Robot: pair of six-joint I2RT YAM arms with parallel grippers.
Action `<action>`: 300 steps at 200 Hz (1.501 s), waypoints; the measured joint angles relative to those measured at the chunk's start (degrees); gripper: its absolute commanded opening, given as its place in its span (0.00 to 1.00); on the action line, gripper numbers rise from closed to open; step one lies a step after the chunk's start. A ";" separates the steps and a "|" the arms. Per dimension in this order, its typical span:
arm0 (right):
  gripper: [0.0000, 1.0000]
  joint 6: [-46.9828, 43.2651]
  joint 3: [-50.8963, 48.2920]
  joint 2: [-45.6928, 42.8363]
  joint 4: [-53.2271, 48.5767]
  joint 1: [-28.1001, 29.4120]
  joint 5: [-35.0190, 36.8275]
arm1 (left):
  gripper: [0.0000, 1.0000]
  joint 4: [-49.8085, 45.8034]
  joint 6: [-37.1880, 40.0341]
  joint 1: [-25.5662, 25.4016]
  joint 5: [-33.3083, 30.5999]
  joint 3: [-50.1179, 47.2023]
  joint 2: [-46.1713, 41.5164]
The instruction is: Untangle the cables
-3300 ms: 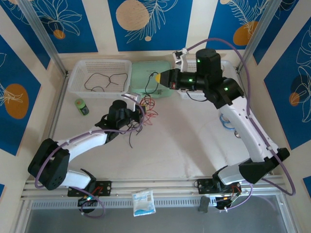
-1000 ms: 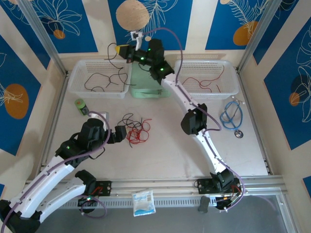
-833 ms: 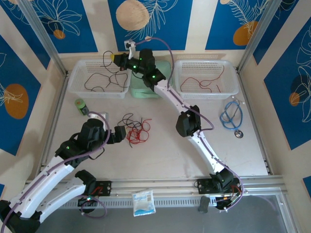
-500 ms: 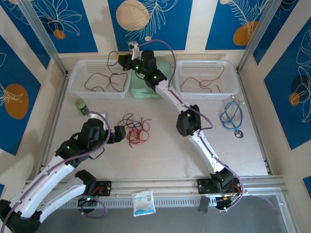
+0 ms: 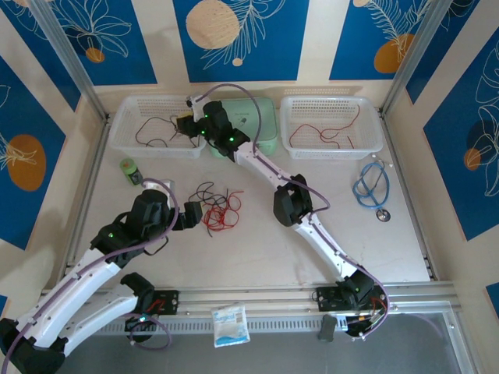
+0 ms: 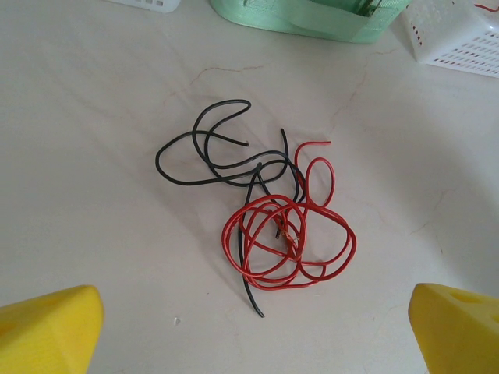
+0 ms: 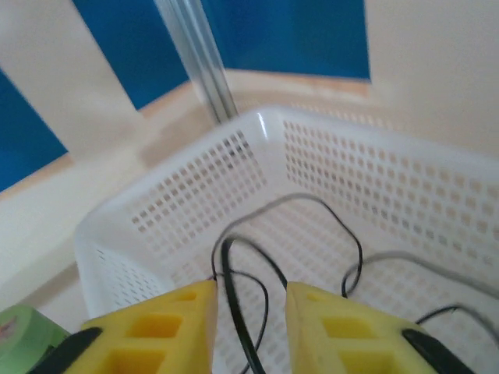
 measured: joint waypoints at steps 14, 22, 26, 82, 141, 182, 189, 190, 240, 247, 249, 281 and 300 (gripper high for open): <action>0.63 -0.46 -0.28 0.26 -1.79 -0.11 0.85 | 1.00 0.00 -0.22 0.00 0.02 0.00 0.00; 0.69 -0.44 -0.28 0.26 -2.51 -0.11 1.27 | 1.00 0.00 -0.33 0.00 0.00 0.00 0.00; 0.70 -1.05 -0.28 0.26 -2.62 -0.11 1.40 | 1.00 0.00 -0.35 0.00 0.02 0.00 0.00; 0.84 -1.42 -0.35 -0.76 -4.09 -0.35 1.92 | 1.00 -0.02 -0.39 0.00 0.02 0.00 0.22; 0.83 -1.40 -8.63 -15.52 -8.96 -0.31 3.28 | 0.91 -0.46 -1.27 0.00 3.43 1.84 8.74; 0.75 -0.20 -25.14 -34.07 -11.98 -0.31 6.01 | 0.77 0.81 -3.21 0.00 6.99 2.75 20.13; 0.75 -0.11 -29.53 -37.57 -12.11 -0.31 6.47 | 0.77 1.62 -3.80 0.00 7.82 2.91 21.77; 0.75 -0.13 -30.03 -37.94 -12.09 -0.31 6.49 | 0.77 1.73 -3.91 0.00 7.91 2.93 21.94; 0.74 1.22 -62.82 -57.42 -7.67 -0.74 8.61 | 0.77 7.39 -9.11 0.00 11.28 5.14 28.57; 0.74 1.64 -66.07 -58.97 -7.28 -0.87 8.59 | 0.77 8.00 -9.51 0.00 11.28 5.22 29.29; 0.74 1.68 -66.69 -59.30 -7.19 -0.90 8.59 | 0.77 8.15 -9.64 0.00 11.28 5.22 29.46; 0.72 3.34 -77.72 -65.42 -6.14 -1.68 8.59 | 0.72 11.47 -10.86 0.00 11.47 5.31 33.22; 0.69 4.24 -82.51 -69.05 -5.42 -1.86 8.57 | 0.65 14.12 -11.41 -0.02 11.74 5.55 36.13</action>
